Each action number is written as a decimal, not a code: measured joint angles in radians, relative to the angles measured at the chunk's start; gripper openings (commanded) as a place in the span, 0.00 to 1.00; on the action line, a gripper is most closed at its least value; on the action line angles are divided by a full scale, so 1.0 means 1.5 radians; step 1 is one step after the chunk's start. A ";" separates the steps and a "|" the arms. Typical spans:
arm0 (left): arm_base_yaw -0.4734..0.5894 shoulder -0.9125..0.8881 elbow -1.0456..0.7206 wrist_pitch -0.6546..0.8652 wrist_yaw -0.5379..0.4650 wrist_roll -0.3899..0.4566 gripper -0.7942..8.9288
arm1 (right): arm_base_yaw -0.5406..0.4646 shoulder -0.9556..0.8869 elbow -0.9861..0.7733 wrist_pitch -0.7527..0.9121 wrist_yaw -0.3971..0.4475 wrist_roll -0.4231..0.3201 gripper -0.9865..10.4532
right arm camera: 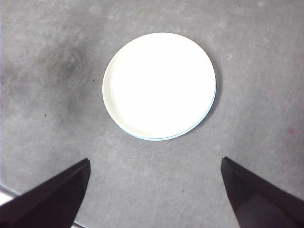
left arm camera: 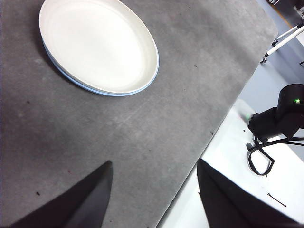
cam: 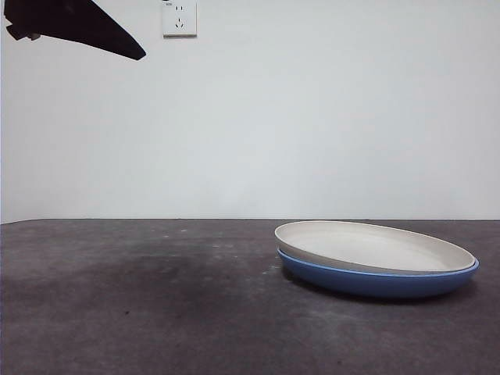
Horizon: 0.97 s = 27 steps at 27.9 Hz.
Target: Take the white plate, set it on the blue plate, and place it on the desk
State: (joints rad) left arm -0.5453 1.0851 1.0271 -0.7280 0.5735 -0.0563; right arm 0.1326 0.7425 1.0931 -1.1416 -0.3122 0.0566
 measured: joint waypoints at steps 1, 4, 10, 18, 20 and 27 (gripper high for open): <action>0.000 0.000 0.000 0.000 0.000 0.000 0.37 | 0.000 0.005 0.000 -0.001 0.002 0.003 0.47; 0.000 0.000 0.000 0.000 0.000 0.003 0.37 | 0.000 0.024 -0.003 0.005 0.025 0.013 0.47; 0.000 0.000 0.000 0.000 0.000 0.005 0.37 | -0.001 0.097 -0.056 0.090 0.036 0.037 0.47; 0.000 0.000 0.000 0.000 0.000 0.005 0.37 | -0.022 0.252 -0.101 0.221 0.034 0.054 0.46; 0.000 0.000 0.000 0.000 0.000 0.005 0.37 | -0.031 0.293 -0.101 0.249 0.031 0.055 0.46; 0.000 0.000 0.000 0.000 0.000 0.005 0.37 | -0.045 0.423 -0.101 0.326 0.010 0.055 0.46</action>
State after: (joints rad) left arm -0.5453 1.0851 1.0271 -0.7284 0.5739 -0.0494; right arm 0.0654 1.3769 0.9413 -0.6529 -0.2966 0.1394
